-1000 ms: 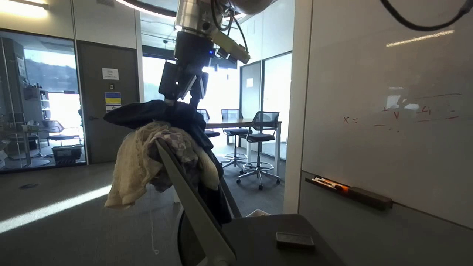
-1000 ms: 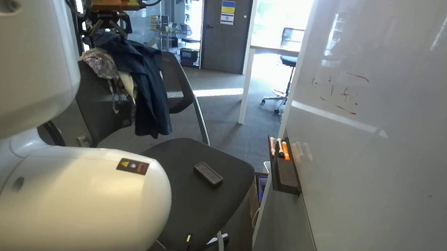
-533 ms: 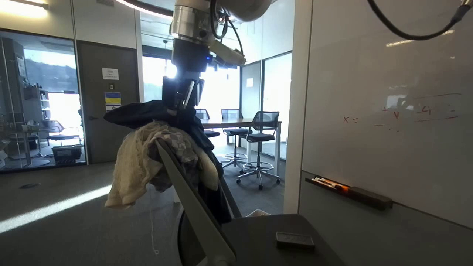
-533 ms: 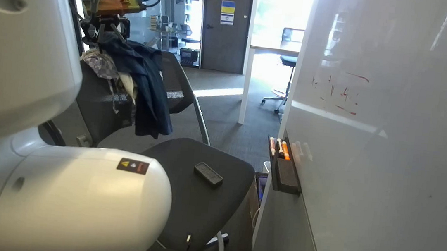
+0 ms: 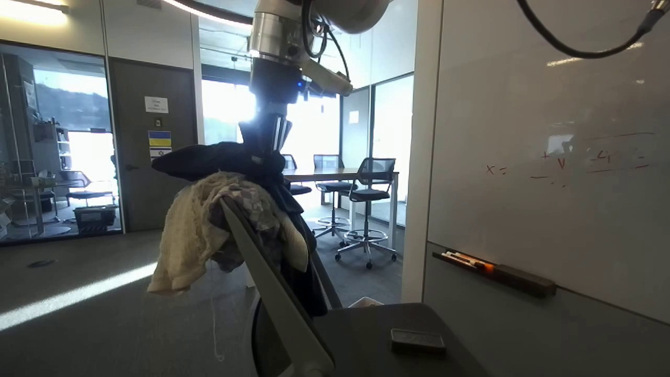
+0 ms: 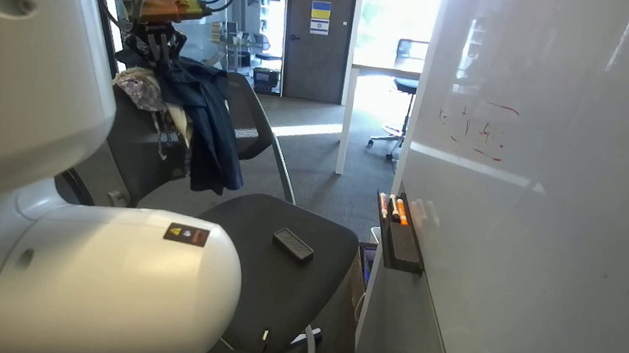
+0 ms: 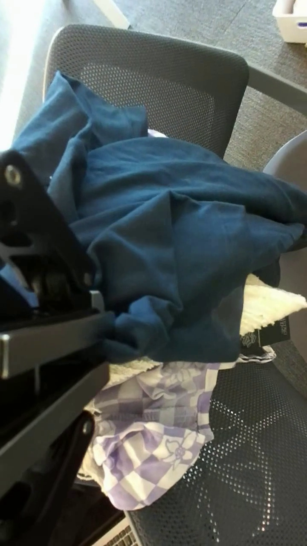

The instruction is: Remove the clothes from the backrest of the chair and put them on the seat.

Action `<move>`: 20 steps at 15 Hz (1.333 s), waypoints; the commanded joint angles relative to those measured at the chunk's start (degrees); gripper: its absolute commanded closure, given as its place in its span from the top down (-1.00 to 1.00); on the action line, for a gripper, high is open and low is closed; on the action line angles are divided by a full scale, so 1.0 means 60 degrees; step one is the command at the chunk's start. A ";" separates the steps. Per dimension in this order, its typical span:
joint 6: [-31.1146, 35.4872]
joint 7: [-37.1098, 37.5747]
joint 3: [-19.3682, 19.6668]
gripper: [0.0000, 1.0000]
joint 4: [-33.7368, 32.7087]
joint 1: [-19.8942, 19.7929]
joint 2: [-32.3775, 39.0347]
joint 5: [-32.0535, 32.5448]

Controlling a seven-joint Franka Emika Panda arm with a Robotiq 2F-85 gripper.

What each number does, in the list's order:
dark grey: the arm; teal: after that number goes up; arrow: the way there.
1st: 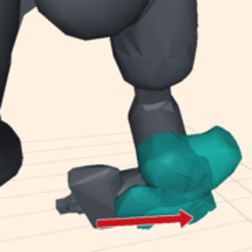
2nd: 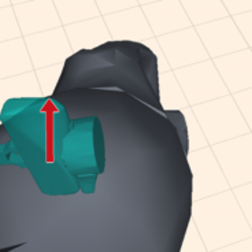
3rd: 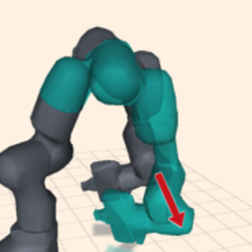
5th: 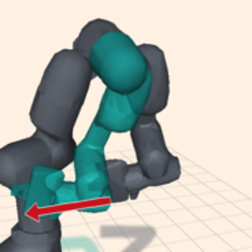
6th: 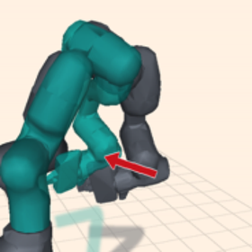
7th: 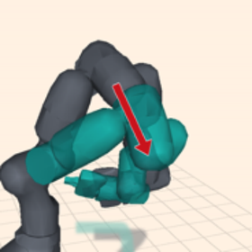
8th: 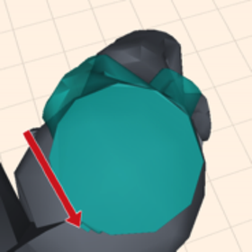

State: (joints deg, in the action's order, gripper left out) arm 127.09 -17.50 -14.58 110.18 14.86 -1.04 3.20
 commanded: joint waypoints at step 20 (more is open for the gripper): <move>-0.4934 -0.0872 0.1522 -0.87 0.0782 -0.1433 -0.0389 0.0224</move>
State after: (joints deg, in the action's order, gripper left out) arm 102.48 -20.61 -5.34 114.13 5.90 -4.18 5.25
